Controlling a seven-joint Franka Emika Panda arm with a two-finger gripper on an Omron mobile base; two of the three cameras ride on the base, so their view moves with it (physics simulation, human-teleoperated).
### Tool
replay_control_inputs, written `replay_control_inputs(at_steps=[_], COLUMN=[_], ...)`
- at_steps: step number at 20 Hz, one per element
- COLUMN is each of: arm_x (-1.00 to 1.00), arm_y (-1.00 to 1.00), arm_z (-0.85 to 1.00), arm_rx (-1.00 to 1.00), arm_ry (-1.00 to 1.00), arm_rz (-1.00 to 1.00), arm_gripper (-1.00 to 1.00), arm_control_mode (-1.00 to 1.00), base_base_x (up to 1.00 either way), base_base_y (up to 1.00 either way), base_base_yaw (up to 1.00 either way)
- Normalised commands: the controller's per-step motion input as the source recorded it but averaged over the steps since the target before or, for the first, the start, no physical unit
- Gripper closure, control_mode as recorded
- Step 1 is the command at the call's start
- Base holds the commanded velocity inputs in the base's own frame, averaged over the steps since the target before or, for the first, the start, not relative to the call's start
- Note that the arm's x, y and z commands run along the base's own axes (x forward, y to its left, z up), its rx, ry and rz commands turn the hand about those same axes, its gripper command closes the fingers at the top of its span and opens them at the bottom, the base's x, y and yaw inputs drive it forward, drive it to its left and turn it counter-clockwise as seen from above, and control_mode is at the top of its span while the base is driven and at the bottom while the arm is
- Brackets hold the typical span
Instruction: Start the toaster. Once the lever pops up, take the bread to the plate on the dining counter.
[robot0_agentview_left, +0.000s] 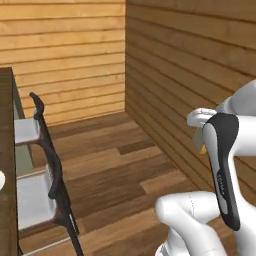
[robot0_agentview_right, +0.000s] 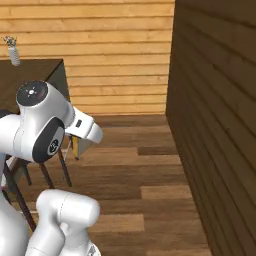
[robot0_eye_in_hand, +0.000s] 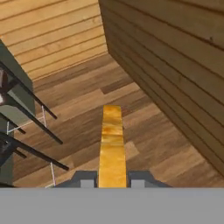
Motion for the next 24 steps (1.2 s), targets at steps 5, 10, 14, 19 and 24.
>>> replay_control_inputs(at_steps=[5, 10, 14, 19, 24], arm_x=[0.0, 0.0, 0.0, 0.0, 0.0], arm_y=[0.0, 0.0, 0.0, 0.0, 0.0], arm_z=[0.0, 0.0, 0.0, 0.0, 0.0], arm_rx=[0.0, 0.0, 0.0, 0.0, 0.0], arm_ry=[0.0, 0.0, 0.0, 0.0, 0.0], arm_rz=[0.0, 0.0, 0.0, 0.0, 0.0], arm_gripper=[1.0, 1.0, 1.0, 1.0, 1.0], arm_control_mode=[1.0, 1.0, 1.0, 1.0, 1.0], base_base_x=[0.55, 0.47, 0.38, 0.3, 0.17], base_base_y=[-0.25, -0.34, -0.41, -0.43, -0.45], base_base_yaw=[0.7, 0.67, 0.65, 0.66, 0.68])
